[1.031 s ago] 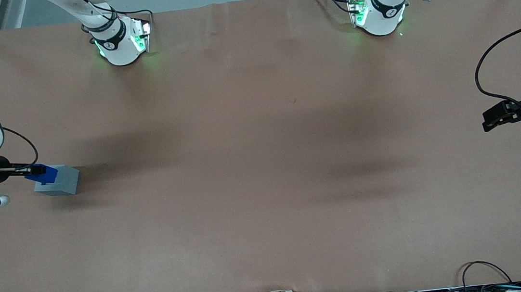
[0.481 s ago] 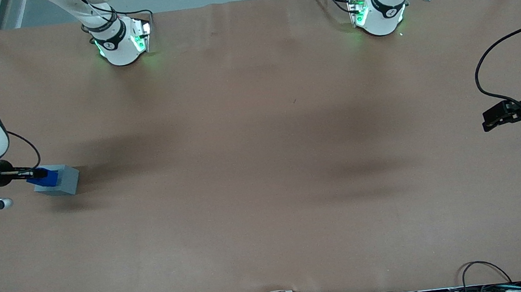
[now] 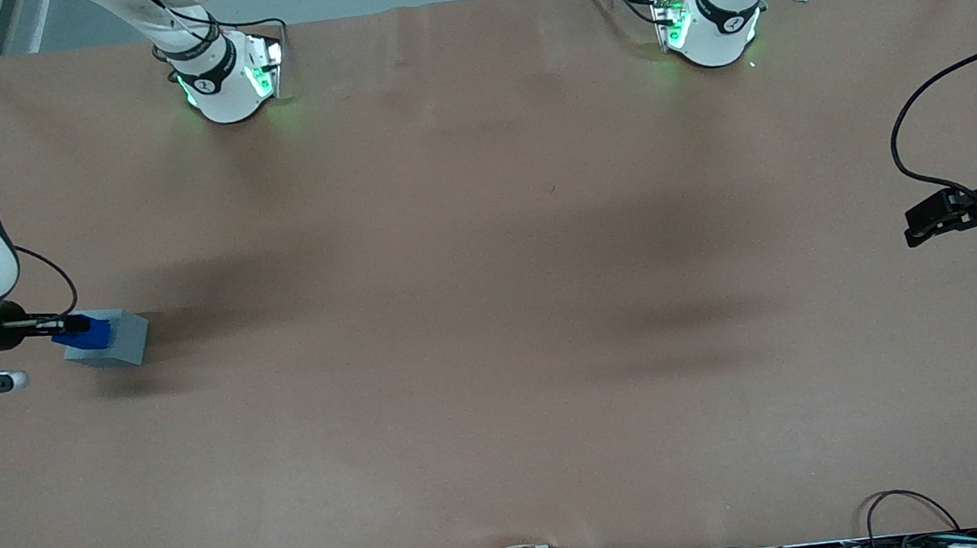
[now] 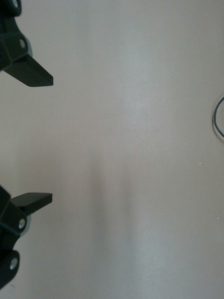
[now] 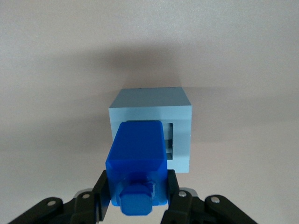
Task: Insert blue part into gray base with right arm
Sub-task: 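Lower the blue block into the gray base's opening with the right gripper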
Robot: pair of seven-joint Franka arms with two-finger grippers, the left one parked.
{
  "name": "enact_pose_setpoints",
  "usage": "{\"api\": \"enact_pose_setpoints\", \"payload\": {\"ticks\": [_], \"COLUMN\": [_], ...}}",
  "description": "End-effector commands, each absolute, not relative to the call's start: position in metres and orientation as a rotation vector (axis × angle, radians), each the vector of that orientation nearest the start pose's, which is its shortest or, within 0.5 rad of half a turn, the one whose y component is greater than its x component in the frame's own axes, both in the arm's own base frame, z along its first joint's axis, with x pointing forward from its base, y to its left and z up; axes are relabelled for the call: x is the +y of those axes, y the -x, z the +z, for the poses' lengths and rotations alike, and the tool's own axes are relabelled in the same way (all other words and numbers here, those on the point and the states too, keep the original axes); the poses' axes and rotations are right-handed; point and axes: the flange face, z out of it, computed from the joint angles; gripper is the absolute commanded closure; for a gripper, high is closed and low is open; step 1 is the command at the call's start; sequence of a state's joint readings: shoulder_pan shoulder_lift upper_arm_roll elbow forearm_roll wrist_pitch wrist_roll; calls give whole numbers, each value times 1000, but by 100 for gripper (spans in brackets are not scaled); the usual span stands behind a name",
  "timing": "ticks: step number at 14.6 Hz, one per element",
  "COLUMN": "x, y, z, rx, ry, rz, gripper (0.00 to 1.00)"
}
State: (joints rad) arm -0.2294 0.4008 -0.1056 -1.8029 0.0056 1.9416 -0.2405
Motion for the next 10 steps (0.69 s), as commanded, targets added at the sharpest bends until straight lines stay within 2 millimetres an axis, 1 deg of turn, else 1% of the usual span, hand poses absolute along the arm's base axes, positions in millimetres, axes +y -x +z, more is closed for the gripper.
{"api": "enact_pose_setpoints", "payload": {"ticks": [1, 8, 10], "x": [-211, -213, -211], "y": [-578, -577, -578], "z": [307, 302, 296], "rx": [95, 97, 92], "ry": [3076, 3072, 3068], "rz": [400, 411, 425], "gripper": [98, 98, 98]}}
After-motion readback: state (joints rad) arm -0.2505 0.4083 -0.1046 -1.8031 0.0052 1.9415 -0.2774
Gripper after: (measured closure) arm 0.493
